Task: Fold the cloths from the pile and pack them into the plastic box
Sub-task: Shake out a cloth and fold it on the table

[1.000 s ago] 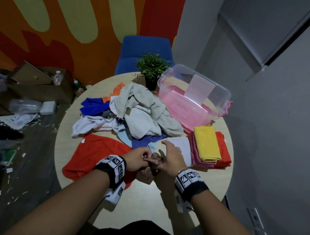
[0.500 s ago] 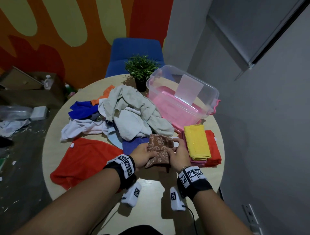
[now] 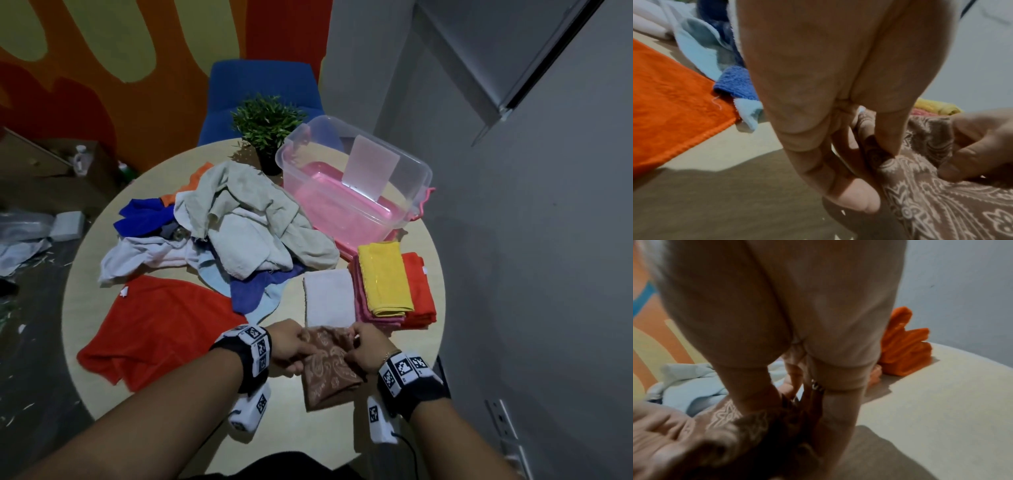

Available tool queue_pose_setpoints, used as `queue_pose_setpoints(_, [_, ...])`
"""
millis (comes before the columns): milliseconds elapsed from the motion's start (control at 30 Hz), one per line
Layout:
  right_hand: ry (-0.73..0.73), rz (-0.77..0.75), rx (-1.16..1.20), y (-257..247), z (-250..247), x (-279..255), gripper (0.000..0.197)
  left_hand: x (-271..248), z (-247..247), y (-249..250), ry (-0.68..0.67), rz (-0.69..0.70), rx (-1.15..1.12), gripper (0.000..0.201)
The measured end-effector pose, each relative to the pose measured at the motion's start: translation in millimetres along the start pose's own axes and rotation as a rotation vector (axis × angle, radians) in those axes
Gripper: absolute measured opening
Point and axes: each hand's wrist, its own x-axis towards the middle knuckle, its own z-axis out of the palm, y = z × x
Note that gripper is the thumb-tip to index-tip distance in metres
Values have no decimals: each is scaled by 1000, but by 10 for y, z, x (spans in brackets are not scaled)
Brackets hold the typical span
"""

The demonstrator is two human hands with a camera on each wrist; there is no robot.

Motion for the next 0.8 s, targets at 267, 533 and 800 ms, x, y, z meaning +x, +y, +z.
queue_pose_setpoints(267, [263, 246, -253, 206, -23, -52, 40, 142, -137, 6, 593, 158, 544, 15])
queue_pose_setpoints(533, [176, 12, -284, -50, 322, -19, 33, -100, -788, -565, 723, -33, 709, 24])
queue_pose_setpoints(800, [113, -9, -430, -331, 352, -6, 17, -448, -993, -1087, 635, -121, 873, 38])
